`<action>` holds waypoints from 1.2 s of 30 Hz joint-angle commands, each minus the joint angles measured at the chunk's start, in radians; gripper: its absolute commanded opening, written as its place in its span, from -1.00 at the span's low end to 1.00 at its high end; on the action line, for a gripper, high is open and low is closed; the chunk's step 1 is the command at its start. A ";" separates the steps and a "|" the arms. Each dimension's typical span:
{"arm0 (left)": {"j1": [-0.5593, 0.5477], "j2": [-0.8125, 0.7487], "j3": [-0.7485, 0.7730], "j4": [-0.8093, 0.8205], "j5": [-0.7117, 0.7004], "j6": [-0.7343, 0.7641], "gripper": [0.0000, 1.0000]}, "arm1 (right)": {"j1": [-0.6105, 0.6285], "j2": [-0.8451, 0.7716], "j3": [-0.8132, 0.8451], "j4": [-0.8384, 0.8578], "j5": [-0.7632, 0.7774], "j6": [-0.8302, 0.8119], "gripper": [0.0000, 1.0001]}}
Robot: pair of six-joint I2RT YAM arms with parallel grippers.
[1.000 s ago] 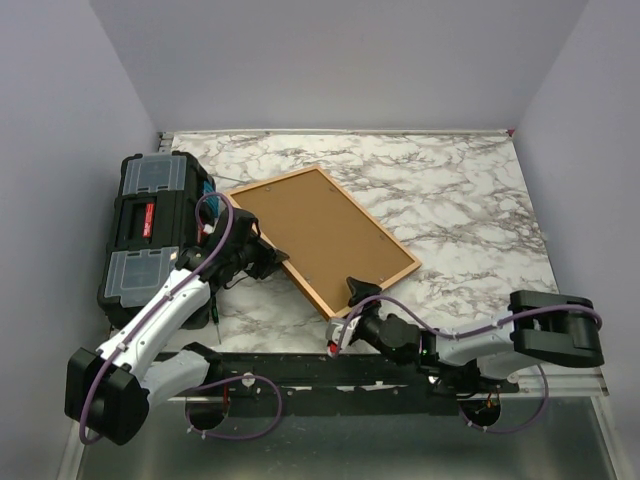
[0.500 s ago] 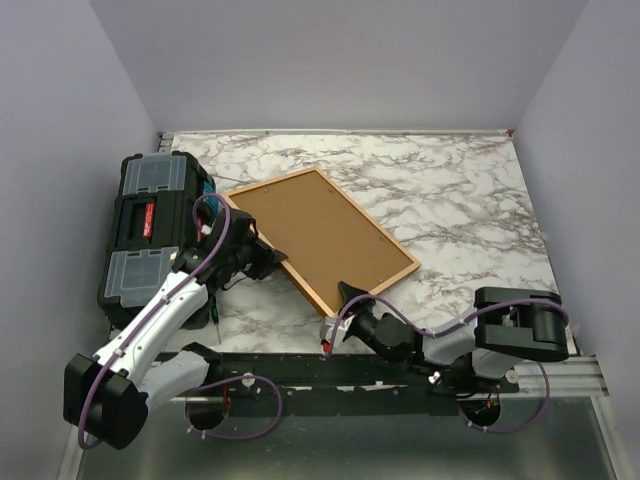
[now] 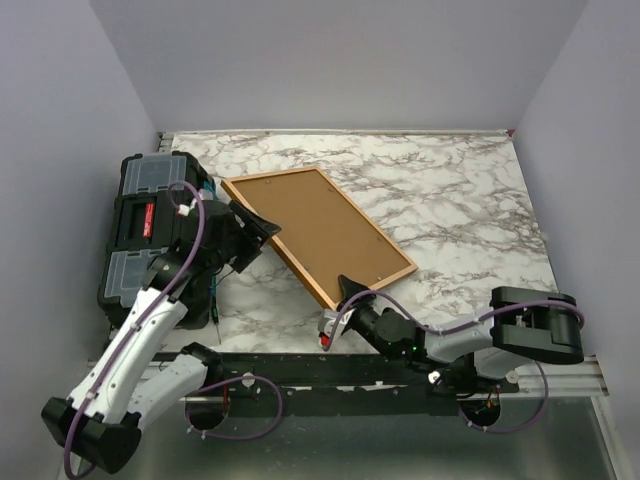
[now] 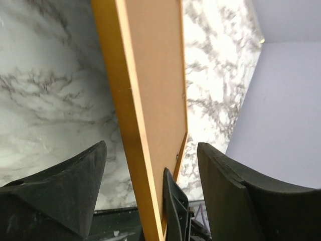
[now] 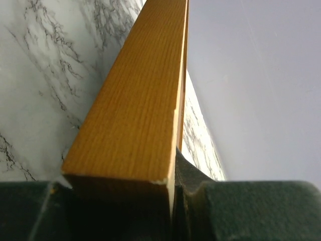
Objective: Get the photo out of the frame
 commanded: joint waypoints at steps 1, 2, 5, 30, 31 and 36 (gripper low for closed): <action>0.006 -0.106 0.148 -0.117 -0.177 0.173 0.49 | -0.003 -0.085 -0.004 -0.068 -0.019 0.193 -0.99; 0.007 -0.134 0.170 -0.125 -0.210 0.196 0.49 | -0.003 -0.106 -0.001 -0.091 -0.029 0.213 -0.99; 0.007 -0.189 0.233 -0.153 -0.299 0.267 0.50 | -0.011 -0.174 0.016 -0.201 -0.078 0.282 -0.99; 0.007 -0.309 0.220 -0.163 -0.309 0.268 0.48 | -0.360 -0.440 -0.011 -0.283 -0.441 0.713 -0.99; 0.007 -0.311 0.218 -0.162 -0.308 0.267 0.48 | -0.386 -0.446 -0.009 -0.294 -0.466 0.740 -0.99; 0.007 -0.323 0.211 -0.165 -0.300 0.262 0.48 | -0.480 -0.470 0.004 -0.360 -0.538 0.893 -0.99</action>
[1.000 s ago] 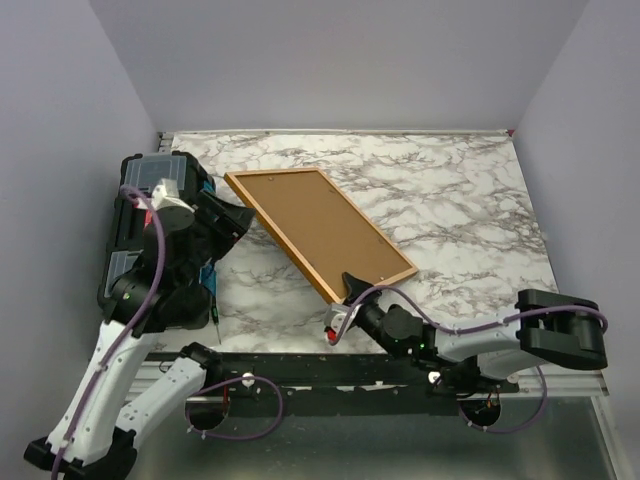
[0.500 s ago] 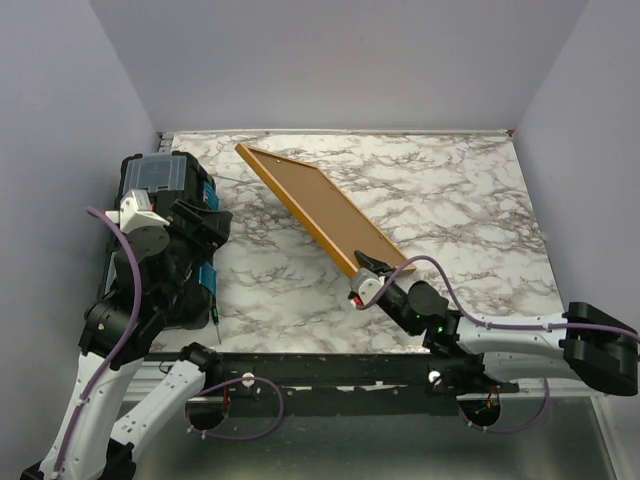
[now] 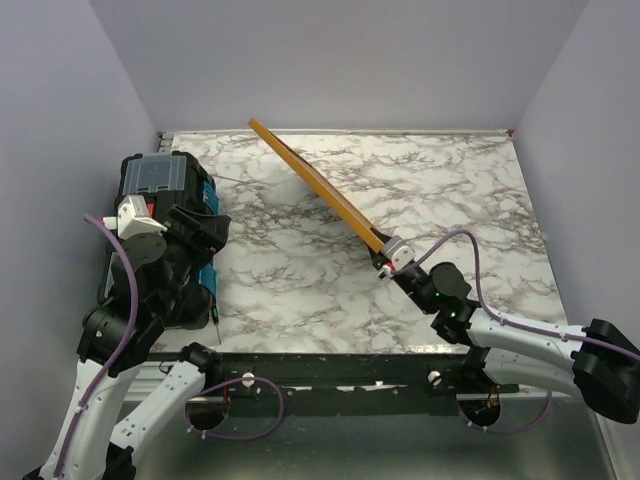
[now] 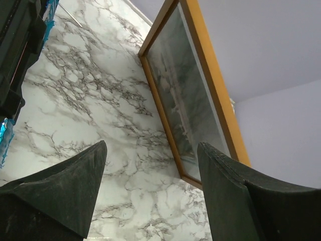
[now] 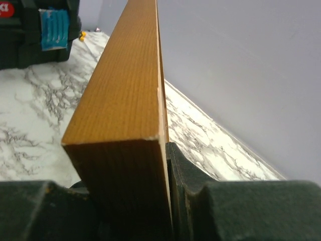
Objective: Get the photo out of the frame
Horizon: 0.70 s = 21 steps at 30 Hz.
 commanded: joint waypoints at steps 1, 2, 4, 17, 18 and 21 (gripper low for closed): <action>0.003 -0.018 -0.013 -0.011 0.014 -0.005 0.48 | -0.057 -0.006 -0.015 -0.107 -0.135 0.452 -0.99; 0.003 -0.022 -0.014 -0.011 0.014 -0.006 0.48 | -0.067 -0.021 -0.016 -0.116 -0.145 0.479 -0.99; 0.003 -0.026 -0.018 -0.008 0.018 -0.009 0.48 | -0.104 -0.038 -0.018 -0.127 -0.169 0.561 -0.99; 0.003 -0.053 -0.031 -0.002 0.042 -0.029 0.48 | -0.340 0.006 -0.002 -0.231 -0.293 1.035 -0.99; 0.003 -0.055 -0.032 -0.002 0.043 -0.030 0.48 | -0.347 0.018 -0.004 -0.231 -0.293 1.079 -0.99; 0.003 -0.055 -0.032 0.001 0.047 -0.033 0.48 | -0.363 0.056 -0.024 -0.218 -0.270 1.180 -0.99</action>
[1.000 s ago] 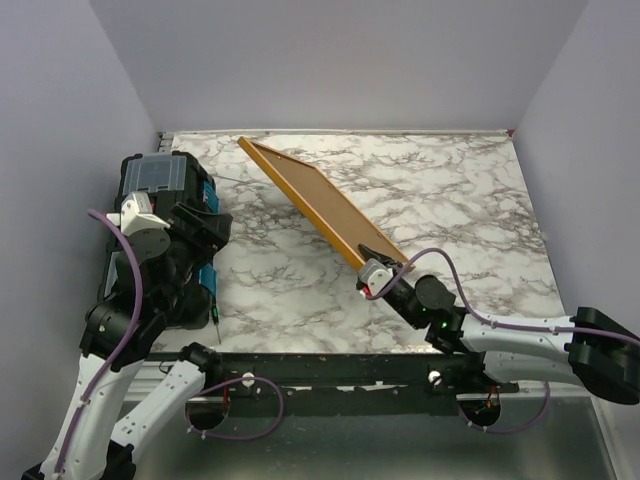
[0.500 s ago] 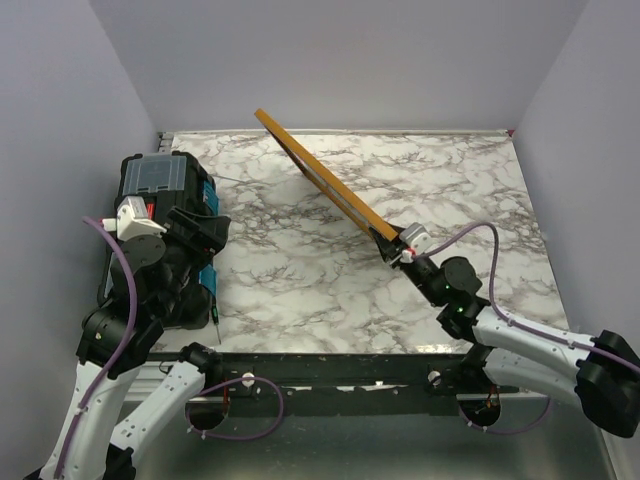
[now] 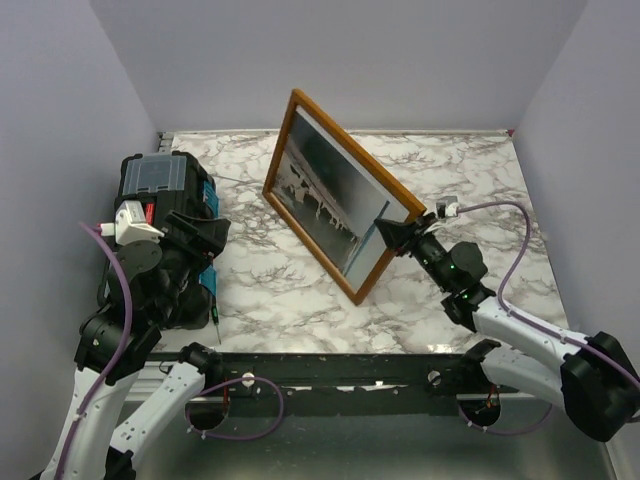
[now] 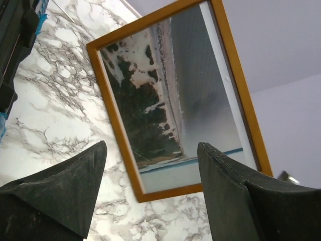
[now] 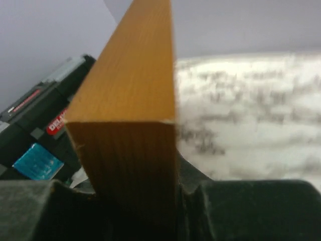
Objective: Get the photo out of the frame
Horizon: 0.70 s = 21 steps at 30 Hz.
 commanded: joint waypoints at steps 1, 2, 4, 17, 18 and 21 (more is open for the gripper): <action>0.003 -0.012 -0.011 0.002 0.028 -0.007 0.48 | -0.018 0.100 -0.077 -0.174 -0.033 0.356 -0.99; 0.003 -0.011 -0.011 0.003 0.032 -0.009 0.48 | -0.031 0.124 -0.091 -0.150 -0.039 0.382 -0.99; 0.003 -0.013 -0.016 0.002 0.042 -0.013 0.48 | -0.046 0.167 -0.137 -0.053 -0.053 0.457 -0.99; 0.003 -0.037 -0.047 0.016 0.055 -0.030 0.48 | -0.049 0.301 -0.359 0.259 0.075 0.778 -0.99; 0.003 -0.035 -0.050 0.019 0.060 -0.032 0.48 | -0.048 0.297 -0.388 0.257 0.097 0.799 -0.99; 0.003 -0.031 -0.064 0.026 0.071 -0.038 0.48 | -0.048 0.288 -0.419 0.260 0.130 0.842 -0.99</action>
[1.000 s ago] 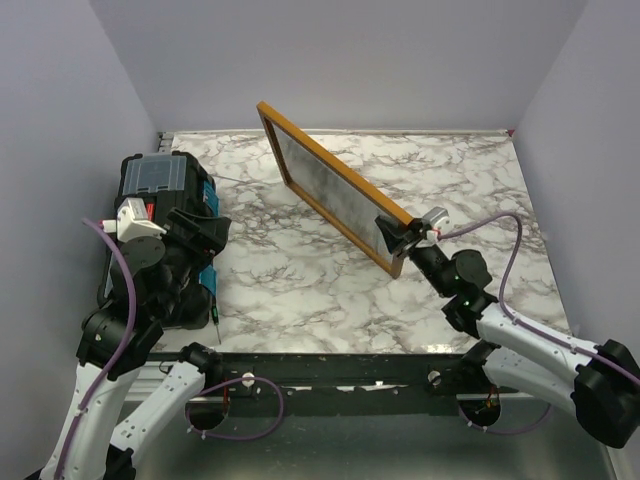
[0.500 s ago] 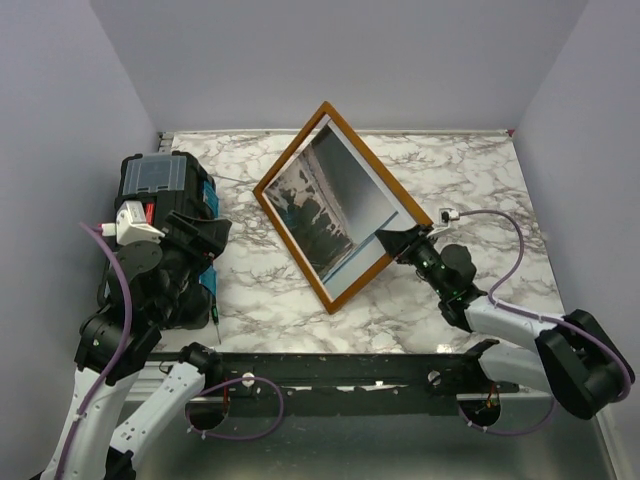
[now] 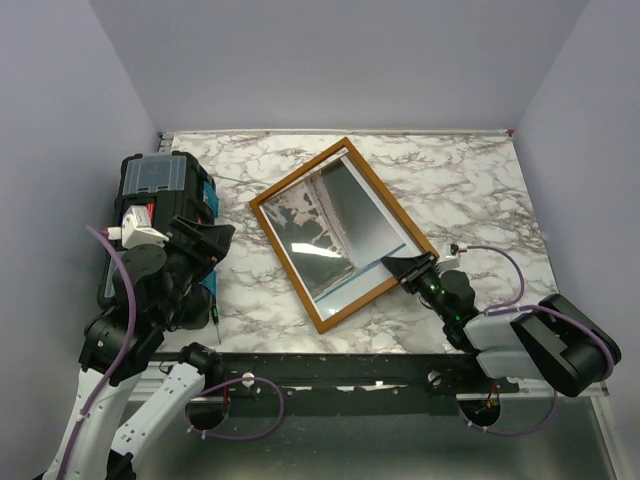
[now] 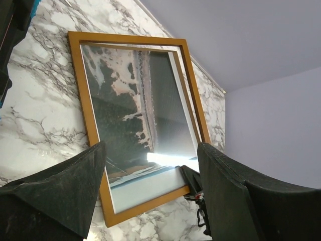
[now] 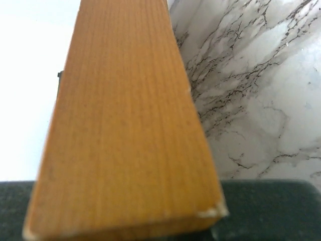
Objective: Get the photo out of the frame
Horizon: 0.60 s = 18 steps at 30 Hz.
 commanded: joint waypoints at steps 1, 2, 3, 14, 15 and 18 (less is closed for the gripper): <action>0.003 -0.002 -0.027 0.029 0.041 -0.016 0.48 | 0.011 0.000 -0.069 -0.032 0.057 0.023 -0.99; 0.003 -0.001 -0.031 0.034 0.043 -0.019 0.47 | 0.011 -0.006 -0.064 -0.062 0.058 0.029 -0.99; 0.003 -0.001 -0.034 0.036 0.047 -0.021 0.47 | 0.013 -0.012 -0.059 -0.086 0.056 0.031 -0.99; 0.003 0.013 -0.071 0.064 0.066 -0.030 0.47 | 0.042 -0.084 -0.053 -0.313 0.078 0.067 -0.99; 0.003 0.020 -0.076 0.067 0.071 -0.032 0.47 | 0.045 -0.091 -0.050 -0.338 0.081 0.073 -0.98; 0.003 0.033 -0.084 0.070 0.079 -0.032 0.47 | 0.048 -0.113 -0.029 -0.429 0.084 0.075 -0.66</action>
